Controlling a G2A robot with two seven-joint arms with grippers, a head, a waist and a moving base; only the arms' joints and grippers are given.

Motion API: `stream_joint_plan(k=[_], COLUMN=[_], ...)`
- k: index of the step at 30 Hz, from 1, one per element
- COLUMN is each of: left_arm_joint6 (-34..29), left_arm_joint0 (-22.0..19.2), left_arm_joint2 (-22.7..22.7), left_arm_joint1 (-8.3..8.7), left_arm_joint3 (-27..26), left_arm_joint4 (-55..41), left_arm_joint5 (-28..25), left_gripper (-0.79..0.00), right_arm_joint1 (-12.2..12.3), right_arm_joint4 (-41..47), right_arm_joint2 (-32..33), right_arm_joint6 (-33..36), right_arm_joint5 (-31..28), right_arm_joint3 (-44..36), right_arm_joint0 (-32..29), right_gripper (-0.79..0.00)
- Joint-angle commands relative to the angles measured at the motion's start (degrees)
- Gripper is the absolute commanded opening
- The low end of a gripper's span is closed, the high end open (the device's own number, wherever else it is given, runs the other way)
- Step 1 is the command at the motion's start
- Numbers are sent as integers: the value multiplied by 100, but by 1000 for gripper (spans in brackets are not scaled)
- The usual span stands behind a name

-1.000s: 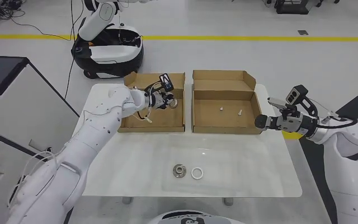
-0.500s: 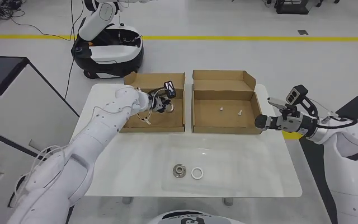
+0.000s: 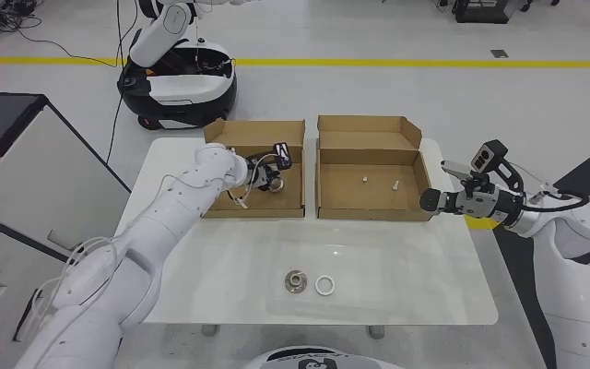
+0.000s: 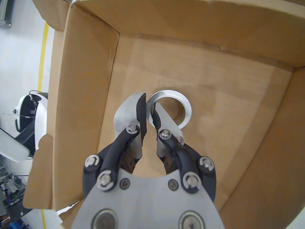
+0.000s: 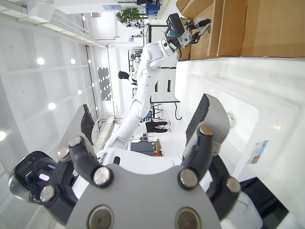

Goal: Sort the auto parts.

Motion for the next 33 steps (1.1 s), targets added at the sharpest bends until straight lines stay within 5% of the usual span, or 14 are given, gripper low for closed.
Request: stream_joint_plan(k=[1, 3, 5, 16, 20, 25, 33], left_arm_joint6=[20, 16, 8, -3, 257, -47, -1407], left_arm_joint0=[-17, -50, -74, -164, -174, -55, 566], left_arm_joint2=[10, 5, 0, -216, -336, -550, -1147], left_arm_joint1=[-24, -48, -64, -34, 41, 152, 425], left_arm_joint3=[36, 40, 45, -153, -353, -1160, -3027], left_arm_joint4=[30, 32, 50, 80, 247, 161, -518], left_arm_joint5=[0, -14, -28, -51, -87, -312, -492], left_gripper=[-456, -197, -62, -83, 0, 0, 0], right_arm_joint1=[0, 0, 0, 0, 0, 0, 0], right_arm_joint4=[0, 0, 0, 0, 0, 0, 0], right_arm_joint2=[0, 0, 0, 0, 0, 0, 0], right_arm_joint6=[0, 0, 0, 0, 0, 0, 0], right_arm_joint5=[0, 0, 0, 0, 0, 0, 0], right_arm_joint3=[0, 0, 0, 0, 0, 0, 0], right_arm_joint0=[0, 0, 0, 0, 0, 0, 0], right_gripper=[0, 0, 0, 0, 0, 0, 0])
